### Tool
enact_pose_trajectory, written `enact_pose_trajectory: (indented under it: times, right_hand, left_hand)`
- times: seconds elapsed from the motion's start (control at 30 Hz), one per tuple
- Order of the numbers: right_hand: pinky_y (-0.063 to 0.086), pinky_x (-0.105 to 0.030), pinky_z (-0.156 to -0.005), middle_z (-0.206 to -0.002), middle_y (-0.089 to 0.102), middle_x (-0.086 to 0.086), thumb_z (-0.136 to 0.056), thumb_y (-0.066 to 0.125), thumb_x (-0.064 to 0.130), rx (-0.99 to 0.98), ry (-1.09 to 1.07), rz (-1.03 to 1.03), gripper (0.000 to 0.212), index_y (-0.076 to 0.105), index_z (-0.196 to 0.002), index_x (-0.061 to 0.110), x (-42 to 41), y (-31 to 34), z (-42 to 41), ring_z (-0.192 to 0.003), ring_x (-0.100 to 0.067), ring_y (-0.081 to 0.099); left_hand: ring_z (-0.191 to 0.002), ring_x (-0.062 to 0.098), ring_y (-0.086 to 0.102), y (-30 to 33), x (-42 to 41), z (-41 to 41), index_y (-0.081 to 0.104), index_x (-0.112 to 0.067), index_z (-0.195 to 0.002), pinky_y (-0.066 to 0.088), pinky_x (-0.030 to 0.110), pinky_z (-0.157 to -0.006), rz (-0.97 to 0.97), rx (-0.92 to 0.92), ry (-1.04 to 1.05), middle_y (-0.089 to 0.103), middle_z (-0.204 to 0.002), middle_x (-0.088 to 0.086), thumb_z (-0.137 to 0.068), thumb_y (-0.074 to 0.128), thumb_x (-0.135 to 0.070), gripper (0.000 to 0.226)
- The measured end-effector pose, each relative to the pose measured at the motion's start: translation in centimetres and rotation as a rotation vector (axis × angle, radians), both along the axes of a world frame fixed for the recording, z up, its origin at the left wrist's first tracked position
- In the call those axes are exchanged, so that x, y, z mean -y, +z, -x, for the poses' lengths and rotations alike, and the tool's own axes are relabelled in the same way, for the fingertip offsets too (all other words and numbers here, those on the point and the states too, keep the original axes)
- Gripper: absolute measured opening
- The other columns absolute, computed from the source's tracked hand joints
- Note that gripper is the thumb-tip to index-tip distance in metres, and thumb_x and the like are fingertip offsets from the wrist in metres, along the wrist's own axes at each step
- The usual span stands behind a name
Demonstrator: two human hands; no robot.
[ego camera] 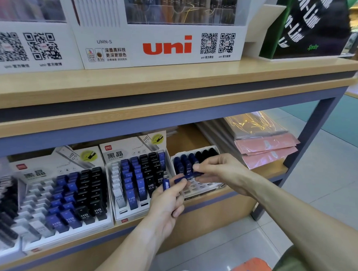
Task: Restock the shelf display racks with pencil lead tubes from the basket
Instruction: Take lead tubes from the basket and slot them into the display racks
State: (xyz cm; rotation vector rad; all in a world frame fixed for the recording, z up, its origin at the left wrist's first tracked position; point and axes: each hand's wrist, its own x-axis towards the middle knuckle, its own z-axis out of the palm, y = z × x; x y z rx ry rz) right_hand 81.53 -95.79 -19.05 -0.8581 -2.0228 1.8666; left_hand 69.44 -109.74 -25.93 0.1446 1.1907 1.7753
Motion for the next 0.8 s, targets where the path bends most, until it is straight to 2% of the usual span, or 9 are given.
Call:
enact_pose_trajectory:
  times: [0.1, 0.23, 0.3, 0.37, 0.5, 0.57, 0.63, 0.7, 0.8]
  right_hand:
    - [0.059, -0.037, -0.094, -0.096, 0.078, -0.015, -0.081, 0.083, 0.004, 0.071, 0.038, -0.098, 0.018, 0.077, -0.099, 0.003, -0.4, -0.5, -0.3, -0.093, -0.027, 0.076]
    - [0.060, -0.045, -0.091, -0.096, 0.076, -0.015, -0.075, 0.088, 0.004, 0.142, 0.110, -0.196, 0.028, 0.073, -0.098, 0.007, 0.2, -1.4, -0.1, -0.081, -0.021, 0.072]
    - [0.058, -0.041, -0.086, -0.091, 0.076, -0.011, -0.078, 0.087, 0.016, 0.132, 0.108, -0.282, 0.025, 0.072, -0.098, 0.012, 0.5, -1.4, 0.1, -0.078, -0.018, 0.069]
    - [0.057, -0.037, -0.081, -0.087, 0.076, -0.003, -0.082, 0.084, 0.021, 0.124, 0.104, -0.422, 0.024, 0.069, -0.100, 0.019, 0.5, -1.4, 0.4, -0.074, -0.015, 0.068]
    - [0.059, -0.032, -0.074, -0.096, 0.072, 0.004, -0.086, 0.079, 0.017, 0.111, 0.162, -0.546, 0.043, 0.062, -0.122, 0.032, 0.5, -1.8, 0.8, -0.076, -0.012, 0.068]
    - [0.054, -0.023, -0.065, -0.098, 0.067, 0.005, -0.088, 0.076, 0.012, 0.089, 0.165, -0.577, 0.052, 0.059, -0.129, 0.038, 0.3, -1.7, 1.0, -0.074, -0.010, 0.065]
    - [0.049, -0.019, -0.062, -0.097, 0.064, 0.005, -0.089, 0.075, 0.011, 0.083, 0.121, -0.615, 0.052, 0.060, -0.129, 0.040, -0.2, -1.6, 1.2, -0.073, -0.012, 0.063]
    - [0.048, -0.017, -0.064, -0.095, 0.062, 0.006, -0.090, 0.074, 0.012, 0.095, 0.067, -0.663, 0.046, 0.062, -0.124, 0.041, -0.7, -1.6, 1.3, -0.070, -0.009, 0.058]
    - [0.049, -0.018, -0.069, -0.091, 0.063, 0.008, -0.091, 0.073, 0.017, 0.119, -0.008, -0.744, 0.034, 0.063, -0.117, 0.037, -1.1, -1.8, 1.5, -0.074, -0.007, 0.058]
  left_hand:
    - [-0.036, 0.006, 0.026, 0.0, 0.0, 0.1, 0.067, -0.011, -0.122, 0.021, 0.019, -0.030, -0.020, -0.014, 0.005, 0.068, -0.083, 0.013, -0.093, 0.068, -0.002, 0.031]
    - [-0.036, 0.005, 0.025, 0.1, 0.1, -0.3, 0.066, -0.004, -0.109, 0.018, 0.018, -0.032, 0.001, -0.070, 0.029, 0.070, -0.074, 0.007, -0.090, 0.072, -0.003, 0.020]
    - [-0.039, 0.005, 0.025, 0.0, 0.1, -0.3, 0.069, -0.001, -0.110, 0.019, 0.018, -0.034, 0.044, -0.125, 0.045, 0.072, -0.070, 0.005, -0.088, 0.076, -0.006, 0.024]
    - [-0.040, 0.006, 0.026, 0.2, 0.2, -0.2, 0.071, -0.002, -0.111, 0.020, 0.018, -0.035, 0.058, -0.152, 0.052, 0.074, -0.076, 0.008, -0.085, 0.079, -0.008, 0.028]
    - [-0.039, 0.006, 0.027, 0.5, 0.1, -0.1, 0.071, -0.007, -0.106, 0.022, 0.018, -0.035, 0.117, -0.168, 0.063, 0.063, -0.056, -0.001, -0.081, 0.083, -0.010, 0.028]
    - [-0.040, 0.007, 0.027, 0.8, 0.1, -0.1, 0.073, -0.007, -0.108, 0.020, 0.019, -0.035, 0.128, -0.150, 0.051, 0.062, -0.060, -0.001, -0.083, 0.082, -0.017, 0.028]
    - [-0.039, 0.008, 0.023, 1.1, 0.0, 0.0, 0.073, -0.003, -0.112, 0.016, 0.021, -0.033, 0.118, -0.070, 0.031, 0.056, -0.068, 0.000, -0.090, 0.074, -0.025, 0.031]
    - [-0.037, 0.007, 0.020, 1.3, 0.1, 0.1, 0.074, 0.001, -0.111, 0.014, 0.020, -0.033, 0.075, 0.029, 0.009, 0.045, -0.068, -0.001, -0.097, 0.056, -0.031, 0.039]
    - [-0.036, 0.008, 0.021, 1.7, 0.2, 0.1, 0.071, 0.008, -0.112, 0.015, 0.020, -0.033, 0.027, 0.110, 0.005, 0.045, -0.063, -0.001, -0.099, 0.036, -0.029, 0.053]
